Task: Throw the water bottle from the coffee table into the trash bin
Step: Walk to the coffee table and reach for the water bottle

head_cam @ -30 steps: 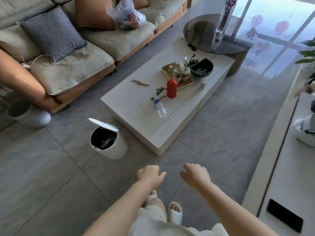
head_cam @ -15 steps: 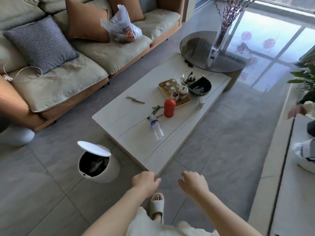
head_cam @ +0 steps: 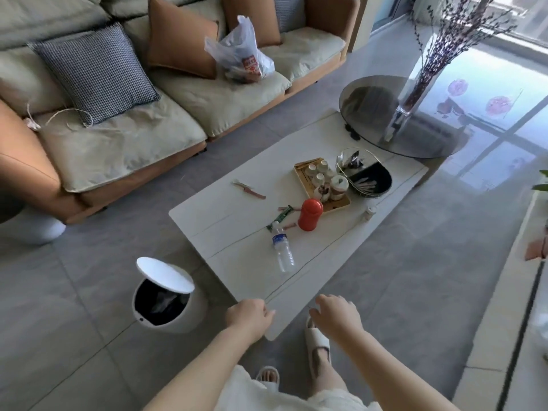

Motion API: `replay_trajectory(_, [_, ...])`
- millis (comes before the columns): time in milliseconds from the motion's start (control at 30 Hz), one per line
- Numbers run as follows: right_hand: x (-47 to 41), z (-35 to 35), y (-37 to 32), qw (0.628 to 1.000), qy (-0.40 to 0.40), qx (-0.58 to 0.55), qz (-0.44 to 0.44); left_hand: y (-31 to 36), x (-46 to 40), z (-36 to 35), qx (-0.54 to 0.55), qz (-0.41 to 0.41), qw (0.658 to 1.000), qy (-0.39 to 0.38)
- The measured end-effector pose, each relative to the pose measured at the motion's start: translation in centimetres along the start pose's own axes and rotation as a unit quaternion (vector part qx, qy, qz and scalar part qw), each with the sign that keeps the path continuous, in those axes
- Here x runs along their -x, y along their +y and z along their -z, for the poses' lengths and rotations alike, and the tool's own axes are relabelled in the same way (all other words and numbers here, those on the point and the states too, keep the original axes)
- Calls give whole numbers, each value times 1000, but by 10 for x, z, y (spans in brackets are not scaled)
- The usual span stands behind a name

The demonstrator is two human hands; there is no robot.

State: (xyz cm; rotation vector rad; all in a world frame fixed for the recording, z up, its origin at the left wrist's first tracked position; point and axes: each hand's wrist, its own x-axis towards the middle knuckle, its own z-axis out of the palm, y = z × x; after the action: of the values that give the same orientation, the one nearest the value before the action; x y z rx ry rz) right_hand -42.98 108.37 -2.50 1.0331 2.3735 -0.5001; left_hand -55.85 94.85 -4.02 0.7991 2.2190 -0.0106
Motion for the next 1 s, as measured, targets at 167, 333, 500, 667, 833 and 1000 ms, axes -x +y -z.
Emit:
replay_trajectory(167, [-50,24,7,999,-16,11,35,19,-30,15,34,37,999,3])
replay_trajectory(333, [-109,52,21,995,-43,29,82,49,-68,30,66,80,995,-4])
replay_trajectory(500, [-184,59,32,988,-85,52,119,68,-123,29,139,129,982,-13])
replay_trajectory(667, [-258,43,32,984,-113,53,127,69,-190,20,213,152,965,-16])
replay_trajectory(833, [-314,10,17,983,-150,13,106,58,-256,13,293,161,942,4])
replay_trajectory(1000, [-345,-22,8,982,-177,-13,67,46,-296,-11,316,177,932,-7])
